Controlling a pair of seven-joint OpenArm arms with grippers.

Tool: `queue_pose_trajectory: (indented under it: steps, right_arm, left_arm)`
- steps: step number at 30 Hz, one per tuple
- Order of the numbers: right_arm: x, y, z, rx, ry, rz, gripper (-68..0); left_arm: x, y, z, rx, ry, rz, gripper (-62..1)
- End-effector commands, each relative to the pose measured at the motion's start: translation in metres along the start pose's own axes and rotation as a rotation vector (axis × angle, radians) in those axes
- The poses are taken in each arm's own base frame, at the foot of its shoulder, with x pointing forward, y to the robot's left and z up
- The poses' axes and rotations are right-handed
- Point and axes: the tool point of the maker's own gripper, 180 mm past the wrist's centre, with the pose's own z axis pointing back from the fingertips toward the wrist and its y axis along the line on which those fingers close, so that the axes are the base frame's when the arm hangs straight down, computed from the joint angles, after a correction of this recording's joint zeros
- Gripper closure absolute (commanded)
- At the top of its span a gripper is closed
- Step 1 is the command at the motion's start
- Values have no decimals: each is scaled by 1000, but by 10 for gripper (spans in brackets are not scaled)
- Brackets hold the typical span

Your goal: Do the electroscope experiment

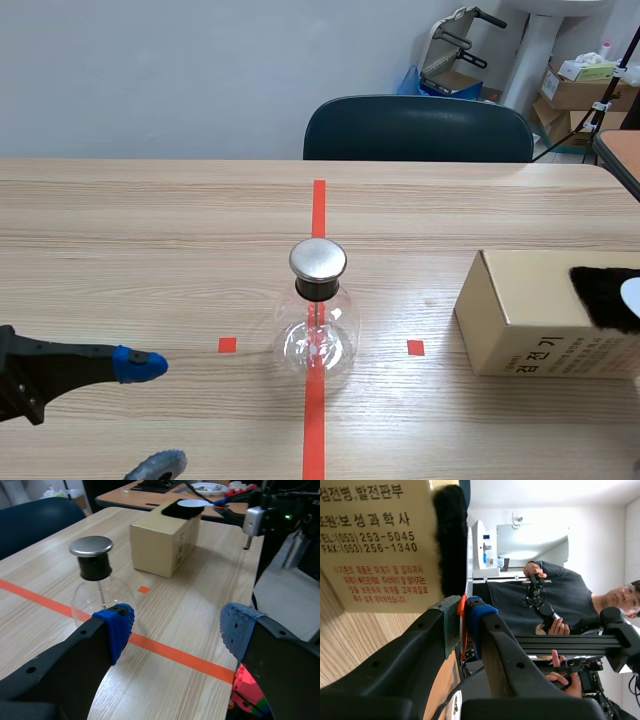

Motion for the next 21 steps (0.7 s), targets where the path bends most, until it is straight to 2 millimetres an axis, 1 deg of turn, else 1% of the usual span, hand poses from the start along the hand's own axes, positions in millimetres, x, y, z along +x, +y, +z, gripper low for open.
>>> queue_pose_trajectory:
  steps: [1,4,7,11,14,17,21]
  right_arm:
    - [-8,-11,-1,-37,-1,78,-17]
    - [-10,-5,3,-10,-2,91,-17]
    - [-11,-5,2,-6,3,95,-17]
    - [-18,2,3,37,41,133,-17]
    - [-18,5,3,49,39,144,-17]
    - [-8,10,3,72,-20,159,-17]
    - [19,23,7,131,-177,190,-17]
  left_arm:
    - [13,-4,-6,-6,-52,16,-392]
    - [15,-5,-6,-13,-57,23,-392]
    - [15,-5,-6,-13,-57,23,-392]
    - [15,-5,-6,-13,-58,24,-392]
    - [15,-7,-6,-22,-59,35,-392]
    - [16,-7,-7,-23,-64,37,-392]
    - [16,-8,-7,-24,-65,40,-392]
